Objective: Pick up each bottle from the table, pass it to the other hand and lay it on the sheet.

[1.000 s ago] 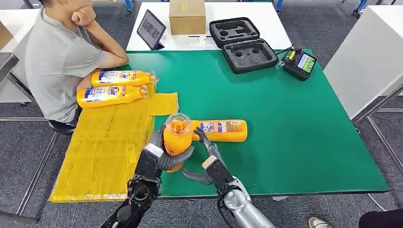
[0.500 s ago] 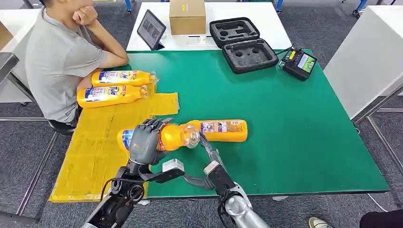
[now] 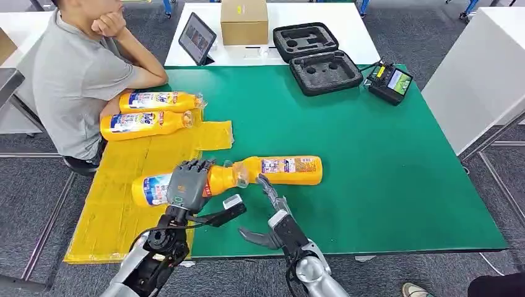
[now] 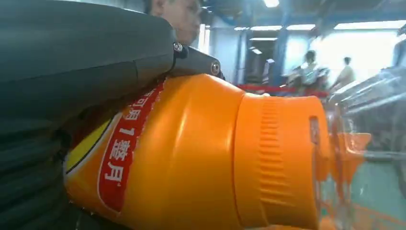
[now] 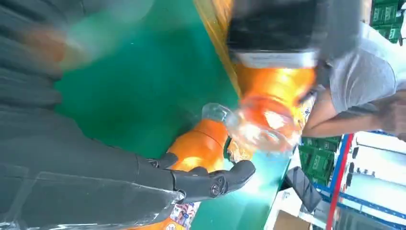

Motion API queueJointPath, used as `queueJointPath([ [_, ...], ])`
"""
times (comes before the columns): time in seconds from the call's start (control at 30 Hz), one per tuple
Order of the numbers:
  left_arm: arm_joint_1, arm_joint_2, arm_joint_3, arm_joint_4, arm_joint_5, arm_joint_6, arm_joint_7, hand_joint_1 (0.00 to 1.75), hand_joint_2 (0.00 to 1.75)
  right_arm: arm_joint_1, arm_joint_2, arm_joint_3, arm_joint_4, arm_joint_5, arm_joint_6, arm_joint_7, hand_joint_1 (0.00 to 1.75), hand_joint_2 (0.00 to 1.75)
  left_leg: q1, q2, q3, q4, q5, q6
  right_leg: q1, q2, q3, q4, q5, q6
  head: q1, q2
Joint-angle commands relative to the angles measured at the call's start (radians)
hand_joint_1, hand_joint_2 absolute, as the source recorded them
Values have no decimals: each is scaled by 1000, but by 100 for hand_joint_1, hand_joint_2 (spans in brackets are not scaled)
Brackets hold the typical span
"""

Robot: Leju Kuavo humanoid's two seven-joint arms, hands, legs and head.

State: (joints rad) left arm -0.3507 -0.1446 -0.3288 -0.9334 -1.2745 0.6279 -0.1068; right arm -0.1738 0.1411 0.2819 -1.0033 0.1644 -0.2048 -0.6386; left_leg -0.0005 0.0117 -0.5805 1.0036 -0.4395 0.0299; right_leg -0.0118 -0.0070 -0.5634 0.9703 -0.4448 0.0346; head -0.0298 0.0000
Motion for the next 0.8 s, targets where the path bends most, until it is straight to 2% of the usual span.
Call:
queueJointPath([
  [0.03, -67, 30, -26, 137, -8, -22, 21, 175, 175, -17, 18, -55, 49, 3, 9, -4, 0, 175, 1, -1, 2, -1, 0, -1, 0, -1, 2, -1, 0, -1, 0, 0],
  [0.3, -129, 53, 62, 335, -33, -81, 84, 175, 175, -27, 21, -67, 67, 18, 42, -6, 0, 175, 1, 0, 2, -1, 0, -2, 1, 1, 2, -1, 0, -1, 0, 0],
  [0.53, -146, 62, 94, 346, -100, -158, 87, 175, 175, -20, 10, -71, 61, 22, 47, -4, 0, 175, 1, -1, 2, -1, 0, -2, 1, 0, 3, -1, 0, -1, 0, 0],
  [0.8, -151, 65, 96, 361, -105, -155, 84, 175, 175, -27, 8, -67, 68, 24, 51, -2, 0, 175, 1, -1, 2, -1, 1, -2, 1, 1, 2, 0, 0, -1, 0, 0],
])
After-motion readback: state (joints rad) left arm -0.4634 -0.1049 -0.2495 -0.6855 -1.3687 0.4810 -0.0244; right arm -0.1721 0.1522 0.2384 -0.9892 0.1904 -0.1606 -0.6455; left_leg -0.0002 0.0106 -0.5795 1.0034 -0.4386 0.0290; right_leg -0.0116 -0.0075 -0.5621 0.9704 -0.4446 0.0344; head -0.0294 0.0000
